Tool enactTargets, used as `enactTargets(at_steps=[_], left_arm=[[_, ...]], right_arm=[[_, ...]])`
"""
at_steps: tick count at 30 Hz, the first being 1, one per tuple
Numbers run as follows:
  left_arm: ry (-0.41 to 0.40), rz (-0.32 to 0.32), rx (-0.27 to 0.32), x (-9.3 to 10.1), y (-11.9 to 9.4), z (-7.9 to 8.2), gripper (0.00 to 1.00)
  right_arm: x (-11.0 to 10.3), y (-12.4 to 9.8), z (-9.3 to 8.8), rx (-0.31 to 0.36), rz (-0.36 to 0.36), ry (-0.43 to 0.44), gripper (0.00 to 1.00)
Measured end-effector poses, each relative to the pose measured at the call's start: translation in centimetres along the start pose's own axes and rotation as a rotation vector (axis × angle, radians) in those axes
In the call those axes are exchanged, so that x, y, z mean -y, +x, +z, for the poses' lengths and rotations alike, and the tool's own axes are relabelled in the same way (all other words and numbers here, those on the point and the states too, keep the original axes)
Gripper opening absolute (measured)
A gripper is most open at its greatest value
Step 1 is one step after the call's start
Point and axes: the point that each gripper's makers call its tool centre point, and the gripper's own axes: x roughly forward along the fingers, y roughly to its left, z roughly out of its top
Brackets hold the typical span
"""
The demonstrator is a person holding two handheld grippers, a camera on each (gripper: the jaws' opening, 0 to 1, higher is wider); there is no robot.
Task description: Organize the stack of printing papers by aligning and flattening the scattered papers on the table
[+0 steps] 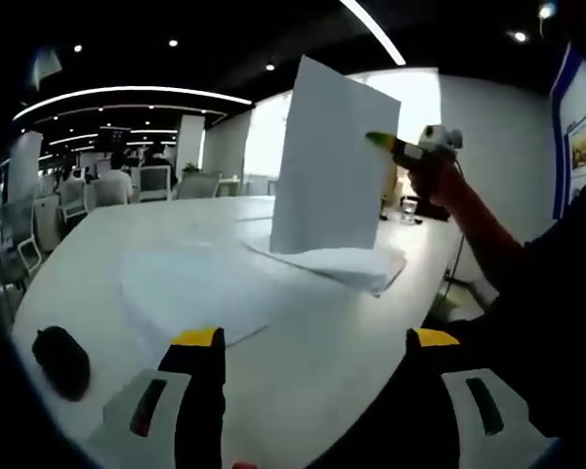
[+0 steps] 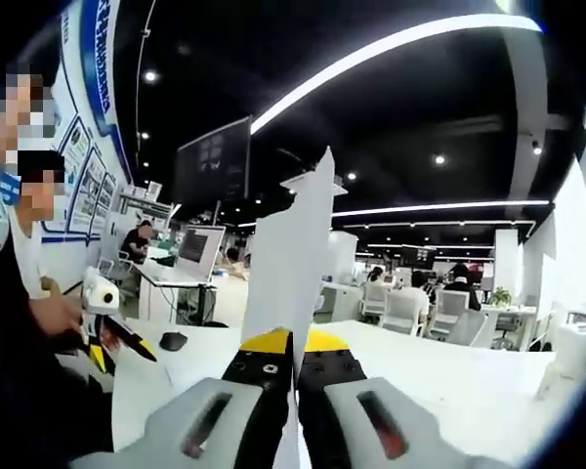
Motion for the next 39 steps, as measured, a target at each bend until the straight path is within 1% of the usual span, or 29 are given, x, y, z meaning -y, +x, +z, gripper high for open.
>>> enactTargets(at_steps=[4,11,14,17,27,33,39], left_arm=[[0.001,0.001,0.003,0.0,0.0,0.1,0.78],[-0.001,0.021,0.029,-0.5,-0.2,0.7,0.77],[-0.001,0.020,0.028,-0.4,-0.2,0.6,0.77],[-0.004,0.019,0.025,-0.4,-0.2,0.5,0.77],[-0.012,0.027,0.032,-0.6,-0.4,0.5,0.76],[-0.014,0.026,0.035,-0.5,-0.3,0.5,0.76],[-0.016,0.028,0.035,-0.5,-0.4,0.5,0.76]], right_arm=[[-0.3,-0.1,0.3,0.003,0.011,0.000,0.00],[-1.0,-0.3,1.1,0.010,0.026,-0.001,0.00],[-1.2,-0.4,1.3,0.012,0.033,0.000,0.00],[-1.5,-0.5,1.5,0.020,0.045,0.020,0.00],[-2.2,-0.7,1.2,0.001,0.071,0.054,0.00],[-2.7,-0.7,1.0,-0.011,0.102,0.099,0.00],[-3.2,-1.0,1.3,-0.005,0.127,0.118,0.00]])
